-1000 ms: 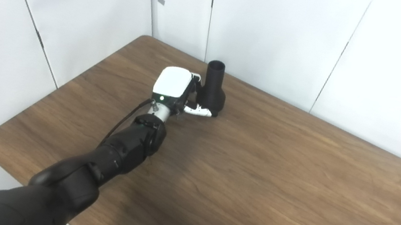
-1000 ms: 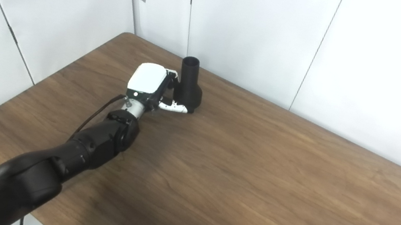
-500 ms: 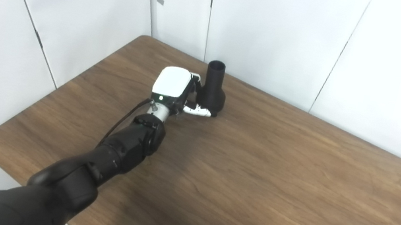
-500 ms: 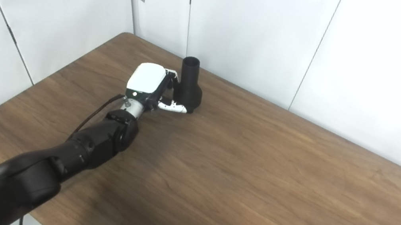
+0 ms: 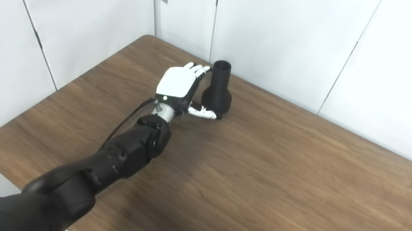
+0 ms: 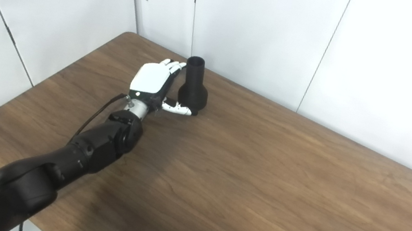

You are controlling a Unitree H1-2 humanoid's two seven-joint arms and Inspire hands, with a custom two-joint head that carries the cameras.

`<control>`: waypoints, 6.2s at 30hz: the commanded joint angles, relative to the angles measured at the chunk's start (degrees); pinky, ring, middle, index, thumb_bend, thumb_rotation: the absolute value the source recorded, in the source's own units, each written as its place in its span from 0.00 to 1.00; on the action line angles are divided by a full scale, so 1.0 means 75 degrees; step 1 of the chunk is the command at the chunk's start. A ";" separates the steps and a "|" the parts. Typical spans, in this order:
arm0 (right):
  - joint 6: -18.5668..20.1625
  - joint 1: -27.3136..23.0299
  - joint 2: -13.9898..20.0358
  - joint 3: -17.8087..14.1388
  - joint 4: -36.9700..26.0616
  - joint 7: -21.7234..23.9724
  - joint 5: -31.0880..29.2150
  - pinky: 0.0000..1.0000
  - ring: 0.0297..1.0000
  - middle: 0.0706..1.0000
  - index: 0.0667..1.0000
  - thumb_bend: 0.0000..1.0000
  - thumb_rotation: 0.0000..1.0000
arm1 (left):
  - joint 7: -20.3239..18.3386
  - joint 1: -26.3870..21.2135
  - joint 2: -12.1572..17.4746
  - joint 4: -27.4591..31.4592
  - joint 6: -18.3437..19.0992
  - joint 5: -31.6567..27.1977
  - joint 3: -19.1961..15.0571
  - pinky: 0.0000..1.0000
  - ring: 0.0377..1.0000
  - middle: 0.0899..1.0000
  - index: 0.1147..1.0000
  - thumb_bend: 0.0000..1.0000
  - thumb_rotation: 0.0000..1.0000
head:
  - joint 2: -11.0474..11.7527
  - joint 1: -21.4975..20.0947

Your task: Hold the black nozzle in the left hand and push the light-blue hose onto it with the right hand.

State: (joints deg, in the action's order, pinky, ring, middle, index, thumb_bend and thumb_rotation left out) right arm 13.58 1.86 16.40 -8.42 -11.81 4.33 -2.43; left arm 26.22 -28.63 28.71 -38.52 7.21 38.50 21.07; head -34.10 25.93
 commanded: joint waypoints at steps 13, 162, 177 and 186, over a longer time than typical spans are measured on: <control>-0.0071 -0.0280 0.0151 -0.0059 -0.0566 0.0000 0.0069 0.43 0.56 0.58 0.54 0.38 0.45 | -0.2863 0.1144 -0.0639 -0.0416 0.0425 -0.1113 0.0158 1.00 0.95 0.90 0.88 1.00 0.26 | 0.0026 -0.0045; 0.1661 -0.0255 -0.0971 -0.2263 -0.3391 -0.1181 0.2726 0.86 0.93 0.94 0.96 0.70 0.20 | 0.0755 0.1159 -0.1299 0.0301 -0.4551 -0.0216 0.3518 0.79 0.46 0.43 0.41 0.52 0.00 | -0.0102 -0.6244; 0.1767 -0.0922 -0.0704 -0.2505 -0.1455 -0.0920 0.2282 0.85 0.90 0.92 0.95 0.84 0.32 | 0.1048 0.1019 -0.1318 0.0292 -0.4551 -0.0403 0.4016 0.76 0.46 0.43 0.41 0.52 0.00 | -0.0037 -0.6921; 0.1778 -0.1461 -0.0638 -0.2601 -0.0648 -0.0593 0.2370 0.88 0.93 0.93 0.94 0.88 0.38 | 0.1050 0.1196 -0.1197 0.0610 -0.4551 -0.0373 0.4011 0.75 0.45 0.44 0.41 0.52 0.00 | -0.0086 -0.6685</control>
State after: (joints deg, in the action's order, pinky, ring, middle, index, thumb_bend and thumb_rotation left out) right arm 26.96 -5.62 9.26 -27.23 -15.82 -0.58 15.36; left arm 31.60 -31.81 26.38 -32.84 -24.86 39.08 45.83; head -34.72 -24.17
